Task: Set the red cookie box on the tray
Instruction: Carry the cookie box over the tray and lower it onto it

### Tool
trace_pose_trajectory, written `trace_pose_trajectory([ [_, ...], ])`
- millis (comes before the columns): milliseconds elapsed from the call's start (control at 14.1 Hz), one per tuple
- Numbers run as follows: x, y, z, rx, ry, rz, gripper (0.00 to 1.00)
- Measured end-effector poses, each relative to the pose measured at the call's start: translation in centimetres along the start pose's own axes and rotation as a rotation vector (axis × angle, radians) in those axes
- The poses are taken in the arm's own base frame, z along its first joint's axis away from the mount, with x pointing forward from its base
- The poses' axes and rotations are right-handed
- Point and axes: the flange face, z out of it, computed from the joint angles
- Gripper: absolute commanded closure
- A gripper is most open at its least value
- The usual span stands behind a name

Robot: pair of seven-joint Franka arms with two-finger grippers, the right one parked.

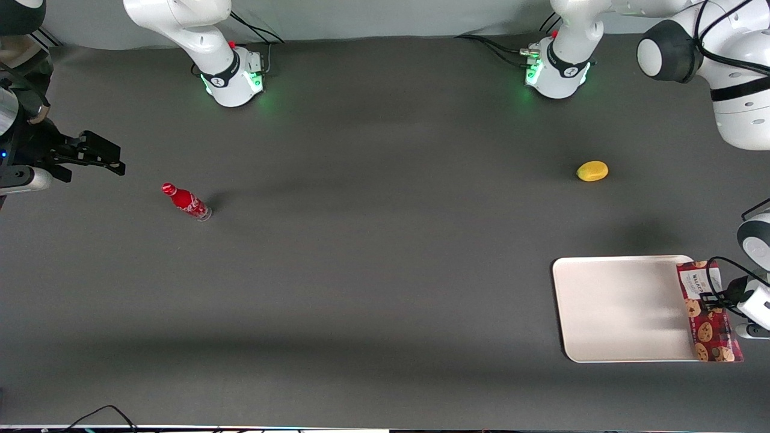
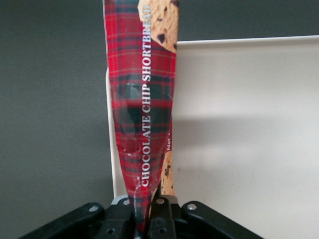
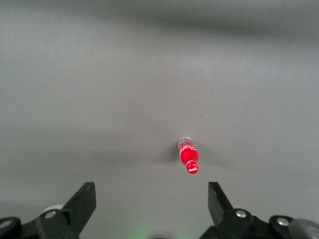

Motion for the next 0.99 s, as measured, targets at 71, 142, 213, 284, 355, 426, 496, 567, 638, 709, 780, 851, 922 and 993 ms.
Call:
trace_pose_trajectory([
  [71, 0.0, 0.1, 0.1, -0.001, -0.002, 0.003, 0.00],
  [142, 0.0, 0.2, 0.3, -0.002, -0.004, 0.004, 0.00],
  [213, 0.0, 0.2, 0.3, -0.002, -0.005, 0.005, 0.00],
  [284, 0.0, 0.3, 0.3, -0.002, -0.005, 0.005, 0.00],
  [355, 0.0, 0.3, 0.3, -0.002, -0.005, 0.006, 0.00],
  [426, 0.0, 0.3, 0.3, -0.002, -0.005, 0.006, 0.00],
  [496, 0.0, 0.3, 0.3, -0.002, -0.005, 0.006, 0.00],
  [567, 0.0, 0.3, 0.3, -0.002, -0.005, 0.006, 0.00],
  [638, 0.0, 0.3, 0.3, -0.002, -0.005, 0.007, 0.00],
  [709, 0.0, 0.3, 0.3, -0.002, -0.003, 0.007, 0.00],
  [780, 0.1, 0.3, 0.0, -0.001, 0.001, 0.008, 0.00],
  [851, 0.4, 0.3, -0.5, 0.001, 0.008, 0.009, 0.00],
  [922, 0.6, 0.3, -1.4, 0.001, 0.015, 0.010, 0.00],
  [993, 0.7, 0.2, -2.8, -0.006, 0.012, 0.010, 0.00],
])
